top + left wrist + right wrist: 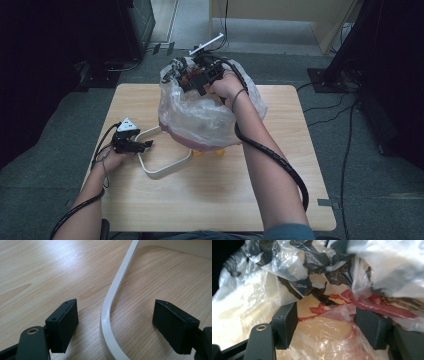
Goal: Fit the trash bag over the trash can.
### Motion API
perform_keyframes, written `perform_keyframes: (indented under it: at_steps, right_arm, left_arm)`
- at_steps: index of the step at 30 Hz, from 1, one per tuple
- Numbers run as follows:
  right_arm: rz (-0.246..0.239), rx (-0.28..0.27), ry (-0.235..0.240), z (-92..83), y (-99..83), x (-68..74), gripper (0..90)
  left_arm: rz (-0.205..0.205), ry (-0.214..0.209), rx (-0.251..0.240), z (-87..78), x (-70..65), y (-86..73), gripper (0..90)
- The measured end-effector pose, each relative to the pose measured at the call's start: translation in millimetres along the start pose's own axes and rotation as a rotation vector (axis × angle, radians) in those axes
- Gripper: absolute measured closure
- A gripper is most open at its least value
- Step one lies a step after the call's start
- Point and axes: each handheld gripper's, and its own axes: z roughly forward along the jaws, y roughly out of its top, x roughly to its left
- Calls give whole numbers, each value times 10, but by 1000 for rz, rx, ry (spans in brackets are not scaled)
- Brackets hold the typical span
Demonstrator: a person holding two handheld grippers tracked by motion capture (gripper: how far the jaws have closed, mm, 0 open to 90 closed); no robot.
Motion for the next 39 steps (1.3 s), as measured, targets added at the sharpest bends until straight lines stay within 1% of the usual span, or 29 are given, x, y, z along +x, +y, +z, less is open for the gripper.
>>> perform_keyframes:
  at_steps: [1, 2, 3, 4, 5, 6, 7, 8, 9, 11, 12, 14, 16, 18, 23, 26, 28, 30, 33, 39]
  right_arm:
    - [15, -1, 2, -41, 19, 19, 274]
    - [44, 7, 3, -85, 41, 46, 247]
    - [44, 7, 3, -85, 41, 46, 247]
    - [68, 15, -23, -134, 67, 86, 258]
    - [77, 30, -32, -192, 94, 116, 255]
    - [58, 39, -26, -322, 131, 168, 244]
    - [43, 33, -24, -387, 146, 186, 242]
    - [43, 33, -24, -387, 146, 186, 242]
    - [35, 26, -23, -454, 159, 196, 240]
    - [33, 1, -33, -591, 179, 204, 238]
    - [27, -15, -46, -660, 185, 198, 238]
    - [15, -61, -70, -788, 188, 163, 236]
    - [18, -98, -96, -894, 179, 113, 232]
    - [20, -118, -143, -969, 151, 50, 231]
    - [28, -140, -225, -1018, 40, -87, 229]
    - [54, -145, -265, -1015, -30, -165, 218]
    - [73, -142, -273, -1000, -79, -209, 214]
    - [82, -134, -284, -978, -130, -245, 193]
    - [84, -114, -316, -930, -198, -285, 191]
    - [91, -91, -314, -849, -288, -329, 189]
  left_arm:
    - [0, 0, 0, 0, 0, 0, 209]
    - [0, 0, 0, 0, 0, 0, 209]
    - [0, 1, 0, 1, 0, 0, 209]
    - [2, 1, 1, 0, 1, 0, 209]
    - [2, 1, 1, 0, 0, 0, 209]
    - [3, 1, 1, 0, -1, 0, 209]
    - [3, 1, 1, 0, -1, 0, 209]
    - [3, 1, 1, 1, -1, 0, 209]
    - [4, 1, 1, 1, -3, 0, 209]
    - [2, 2, 0, 2, -5, 0, 209]
    - [1, 2, 0, 2, -5, 0, 209]
    - [2, 2, 0, 1, -4, 0, 209]
    - [3, 2, 0, 1, -4, 0, 209]
    - [2, 2, 0, 2, -5, 0, 209]
    - [3, 2, 1, 1, -5, 0, 209]
    - [2, 2, 0, 2, -6, 0, 209]
    - [2, 2, 0, 2, -6, 0, 208]
    - [4, 2, 1, 1, -5, 0, 209]
    - [3, 2, 1, 1, -5, 0, 209]
    - [3, 2, 1, 1, -5, 0, 209]
